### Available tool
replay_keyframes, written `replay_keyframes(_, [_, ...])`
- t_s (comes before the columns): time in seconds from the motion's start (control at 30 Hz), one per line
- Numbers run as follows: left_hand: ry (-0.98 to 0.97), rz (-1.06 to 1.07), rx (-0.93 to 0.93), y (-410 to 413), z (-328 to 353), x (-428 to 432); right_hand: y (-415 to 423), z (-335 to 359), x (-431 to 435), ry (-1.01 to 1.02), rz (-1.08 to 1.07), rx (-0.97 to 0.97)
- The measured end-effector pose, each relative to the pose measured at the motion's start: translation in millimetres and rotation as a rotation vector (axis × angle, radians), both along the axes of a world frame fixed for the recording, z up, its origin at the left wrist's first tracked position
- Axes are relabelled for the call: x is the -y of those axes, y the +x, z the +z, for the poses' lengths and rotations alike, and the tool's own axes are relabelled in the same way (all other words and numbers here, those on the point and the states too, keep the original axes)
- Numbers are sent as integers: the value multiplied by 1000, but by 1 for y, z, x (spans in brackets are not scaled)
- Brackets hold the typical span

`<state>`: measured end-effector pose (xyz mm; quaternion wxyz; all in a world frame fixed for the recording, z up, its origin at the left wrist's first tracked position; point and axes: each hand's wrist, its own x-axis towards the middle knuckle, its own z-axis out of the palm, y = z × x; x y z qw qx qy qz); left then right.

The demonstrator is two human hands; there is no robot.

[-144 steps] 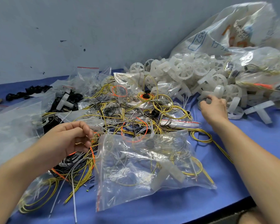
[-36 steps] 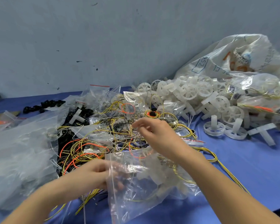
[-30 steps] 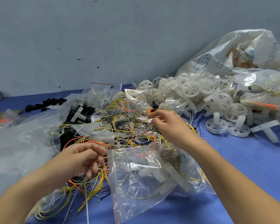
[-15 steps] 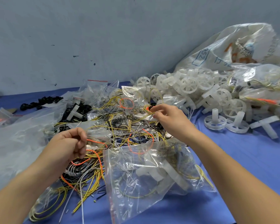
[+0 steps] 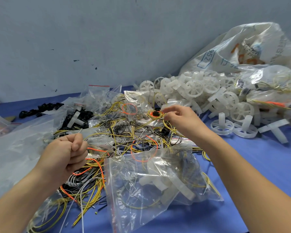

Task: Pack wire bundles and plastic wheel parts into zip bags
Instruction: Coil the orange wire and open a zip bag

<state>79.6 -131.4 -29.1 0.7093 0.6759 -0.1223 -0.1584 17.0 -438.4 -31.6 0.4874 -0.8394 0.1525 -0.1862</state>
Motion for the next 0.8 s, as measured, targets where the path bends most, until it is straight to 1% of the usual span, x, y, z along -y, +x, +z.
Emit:
replay_keyframes(0.4, [-4,35,-42,-3,5,-1,3,-5,-18,-112,75,-84])
replay_keyframes(0.5, [7,64,2,-3,7,4,4,-5,-21,-134,86,-103])
replay_keyframes(0.63, [186,68,133,19,13,35,7,-2,-20,-103,80,-112])
replay_keyframes(0.8, [401,70,247,72,14,126,13,-4,-17,-36,81,-79])
